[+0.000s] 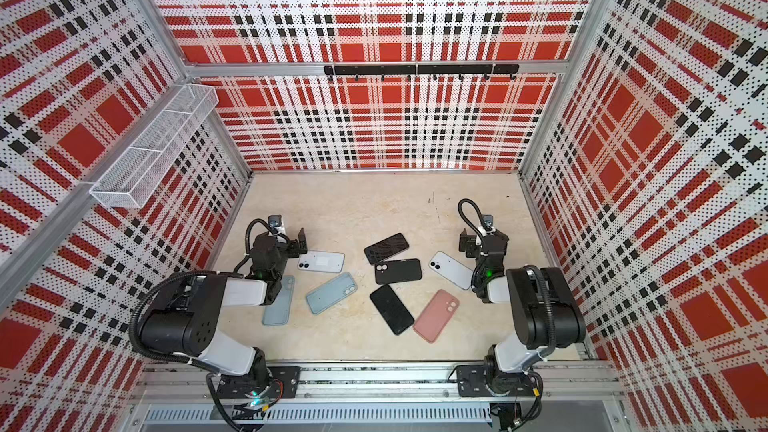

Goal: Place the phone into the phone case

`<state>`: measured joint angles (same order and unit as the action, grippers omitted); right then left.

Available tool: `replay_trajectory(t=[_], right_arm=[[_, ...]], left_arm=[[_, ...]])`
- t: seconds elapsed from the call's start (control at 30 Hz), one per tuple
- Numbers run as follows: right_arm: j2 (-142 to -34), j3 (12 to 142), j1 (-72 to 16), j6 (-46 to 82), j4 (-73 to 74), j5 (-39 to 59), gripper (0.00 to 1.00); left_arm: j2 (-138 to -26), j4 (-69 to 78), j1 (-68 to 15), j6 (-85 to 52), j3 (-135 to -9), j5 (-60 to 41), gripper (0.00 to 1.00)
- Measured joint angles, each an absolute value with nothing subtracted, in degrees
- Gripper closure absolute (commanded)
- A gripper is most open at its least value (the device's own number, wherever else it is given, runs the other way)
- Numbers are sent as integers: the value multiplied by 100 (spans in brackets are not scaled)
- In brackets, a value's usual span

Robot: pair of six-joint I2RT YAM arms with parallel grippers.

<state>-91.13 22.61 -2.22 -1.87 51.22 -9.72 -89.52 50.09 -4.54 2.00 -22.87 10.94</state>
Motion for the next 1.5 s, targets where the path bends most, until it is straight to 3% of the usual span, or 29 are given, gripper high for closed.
replay_trajectory(t=[0.73, 0.93, 1.03, 1.2, 1.33, 1.43, 1.5], right_arm=[[-9070, 2180, -222, -169, 5218, -980, 0], [-7290, 1970, -222, 106, 4281, -1162, 0], [-6152, 2383, -180, 1321, 3387, -1590, 0], [-5430, 2827, 117, 2877, 3485, -1264, 0], [-5647, 2932, 139, 3229, 3730, -233, 0], [-6101, 3721, 132, 3148, 2939, 578, 0], [-6477, 4440, 86, 3037, 2303, 1002, 0]], left_arm=[[-8947, 5011, -478, 196, -2287, 1181, 1], [-7649, 4066, -904, 213, -2357, 2137, 1], [-6595, 3140, -956, -152, -2884, 2268, 1], [-5518, 2200, 176, -2069, -4117, 1326, 1], [-5360, 2139, 1304, -3667, -4254, 62, 1], [-5533, 1704, 1326, -4051, -4403, -690, 0], [-5701, 928, 893, -3865, -4753, -882, 1]])
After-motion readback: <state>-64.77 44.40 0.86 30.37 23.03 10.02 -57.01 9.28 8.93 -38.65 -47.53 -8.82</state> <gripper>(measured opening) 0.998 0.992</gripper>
